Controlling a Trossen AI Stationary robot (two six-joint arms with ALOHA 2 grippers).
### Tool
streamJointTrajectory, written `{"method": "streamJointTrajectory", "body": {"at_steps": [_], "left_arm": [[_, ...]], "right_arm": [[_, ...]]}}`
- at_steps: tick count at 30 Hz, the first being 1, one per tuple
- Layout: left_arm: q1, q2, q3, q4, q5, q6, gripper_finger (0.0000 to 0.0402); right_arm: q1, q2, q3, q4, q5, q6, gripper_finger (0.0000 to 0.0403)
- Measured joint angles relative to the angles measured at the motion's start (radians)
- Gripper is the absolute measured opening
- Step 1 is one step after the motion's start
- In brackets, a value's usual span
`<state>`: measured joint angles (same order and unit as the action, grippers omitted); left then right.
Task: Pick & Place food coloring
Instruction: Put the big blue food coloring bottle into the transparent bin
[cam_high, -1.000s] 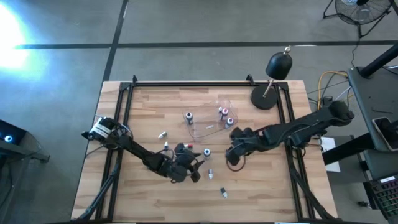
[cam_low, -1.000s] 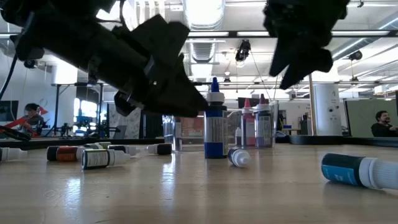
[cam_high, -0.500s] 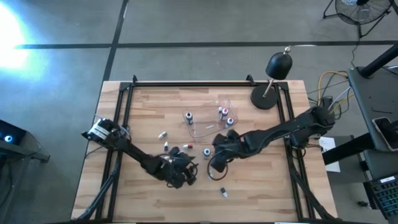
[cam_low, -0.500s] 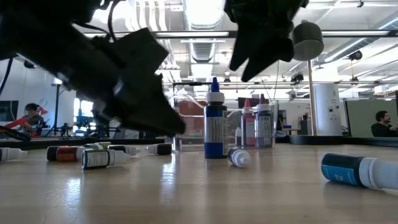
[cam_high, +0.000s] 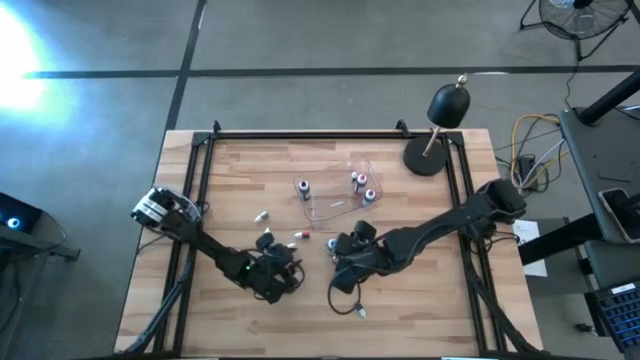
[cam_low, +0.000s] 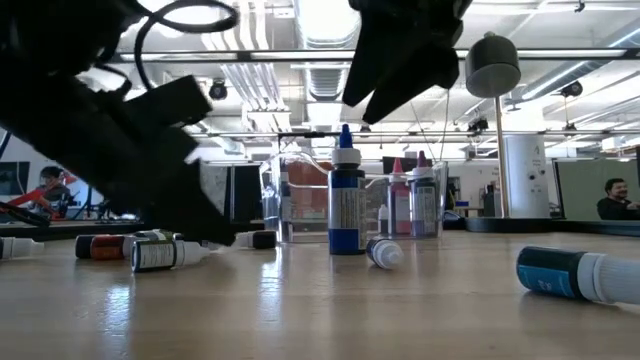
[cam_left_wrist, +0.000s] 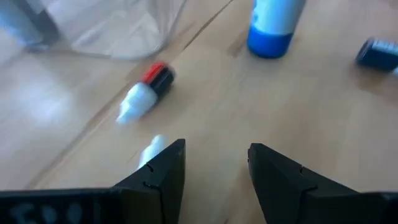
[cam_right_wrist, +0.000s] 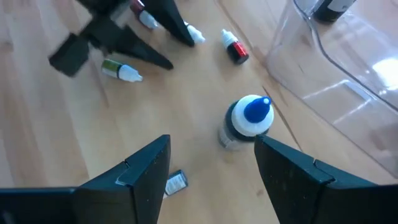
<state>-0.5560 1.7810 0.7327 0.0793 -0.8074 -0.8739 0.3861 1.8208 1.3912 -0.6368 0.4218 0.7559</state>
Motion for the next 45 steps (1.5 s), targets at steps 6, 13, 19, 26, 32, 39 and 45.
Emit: {"method": "streamJointTrajectory", "body": {"at_steps": [6,13,19,26,32,39,45], "left_arm": [[0.000,-0.122,-0.136,0.029,0.016,-0.078,0.0149],[0.000,-0.243,-0.226,0.183,0.024,0.039,0.0149],[0.019,-0.296,-0.235,0.220,0.024,0.123,0.0149],[0.042,-0.313,-0.235,0.218,0.025,0.144,0.0149],[0.043,-0.313,-0.235,0.219,0.024,0.144,0.0149],[0.046,-0.313,-0.245,0.218,0.024,0.143,0.0149],[0.049,-0.313,-0.246,0.218,0.025,0.144,0.0149]], "right_arm": [[-0.036,0.028,0.016,-0.011,-0.002,0.110,0.0226],[-0.070,0.030,0.006,-0.009,-0.003,0.218,0.0226],[-0.077,0.053,0.005,-0.009,-0.029,0.264,0.0226],[-0.098,0.079,0.005,-0.003,-0.029,0.265,0.0226],[-0.110,0.079,0.005,-0.001,-0.033,0.264,0.0226],[-0.121,0.084,0.004,-0.001,-0.068,0.266,0.0225],[-0.134,0.086,0.004,0.000,-0.078,0.266,0.0205]]}}
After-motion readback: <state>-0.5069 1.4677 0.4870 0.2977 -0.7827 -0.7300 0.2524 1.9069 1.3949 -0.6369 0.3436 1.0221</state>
